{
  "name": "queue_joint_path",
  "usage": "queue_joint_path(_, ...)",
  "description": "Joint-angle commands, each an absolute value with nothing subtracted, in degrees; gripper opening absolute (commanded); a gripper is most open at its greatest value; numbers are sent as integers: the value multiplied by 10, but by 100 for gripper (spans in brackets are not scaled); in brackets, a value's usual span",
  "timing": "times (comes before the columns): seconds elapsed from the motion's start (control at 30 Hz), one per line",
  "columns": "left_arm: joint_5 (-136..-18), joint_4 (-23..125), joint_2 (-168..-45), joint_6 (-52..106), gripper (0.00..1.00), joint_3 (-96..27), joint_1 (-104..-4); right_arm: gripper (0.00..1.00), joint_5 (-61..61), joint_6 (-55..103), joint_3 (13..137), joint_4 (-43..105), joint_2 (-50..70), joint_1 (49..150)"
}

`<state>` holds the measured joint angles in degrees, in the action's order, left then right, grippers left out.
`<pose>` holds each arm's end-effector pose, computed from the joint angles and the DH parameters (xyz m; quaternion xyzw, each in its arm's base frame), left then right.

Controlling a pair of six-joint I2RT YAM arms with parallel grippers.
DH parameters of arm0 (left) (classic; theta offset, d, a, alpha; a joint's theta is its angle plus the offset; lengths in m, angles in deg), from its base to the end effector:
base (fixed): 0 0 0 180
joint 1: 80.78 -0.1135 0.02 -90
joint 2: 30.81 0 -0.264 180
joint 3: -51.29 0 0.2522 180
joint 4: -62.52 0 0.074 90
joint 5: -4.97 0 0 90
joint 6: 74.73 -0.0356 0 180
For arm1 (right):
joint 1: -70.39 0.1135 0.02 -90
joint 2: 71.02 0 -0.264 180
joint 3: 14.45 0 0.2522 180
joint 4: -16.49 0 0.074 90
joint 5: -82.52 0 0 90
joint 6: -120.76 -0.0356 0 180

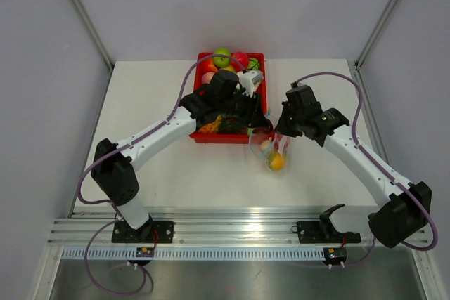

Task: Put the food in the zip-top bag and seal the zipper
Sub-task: Place the fake vegetable in the zipper food storage bag.

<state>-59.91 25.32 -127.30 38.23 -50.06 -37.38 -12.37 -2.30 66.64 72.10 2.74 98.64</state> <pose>0.2736 -0.2796 0.3403 0.2549 0.8229 -0.4170 0.2897 0.2385 0.1247 0.3174 0.0544 0.9321 0.1471 0.3264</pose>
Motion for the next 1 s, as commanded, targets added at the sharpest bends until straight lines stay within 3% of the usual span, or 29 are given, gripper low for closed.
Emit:
queue_joint_path(0.0,-576,291,-1291,406,0,-510,-362,0,-121,-28,669,715,-4,988)
queue_joint_path(0.13,-625,259,-1323,392,8,-540,-342,0,-124,-30,666,724,-18,988)
queue_joint_path(0.2,-622,262,-1329,392,31,-541,-339,0,-126,-32,663,728,-29,988)
queue_joint_path(0.27,-612,263,-1333,391,62,-542,-338,0,-128,-33,660,731,-38,988)
queue_joint_path(0.37,-609,259,-1331,387,74,-543,-335,0,-128,-39,651,731,-47,988)
queue_joint_path(0.53,-606,227,-1320,357,76,-549,-335,0,-142,-36,640,740,-55,988)
queue_joint_path(0.8,-701,155,-1250,281,61,-546,-359,0,-156,-38,625,758,-81,988)
queue_joint_path(0.97,-696,158,-1247,282,59,-512,-422,0,-160,-37,615,763,-100,989)
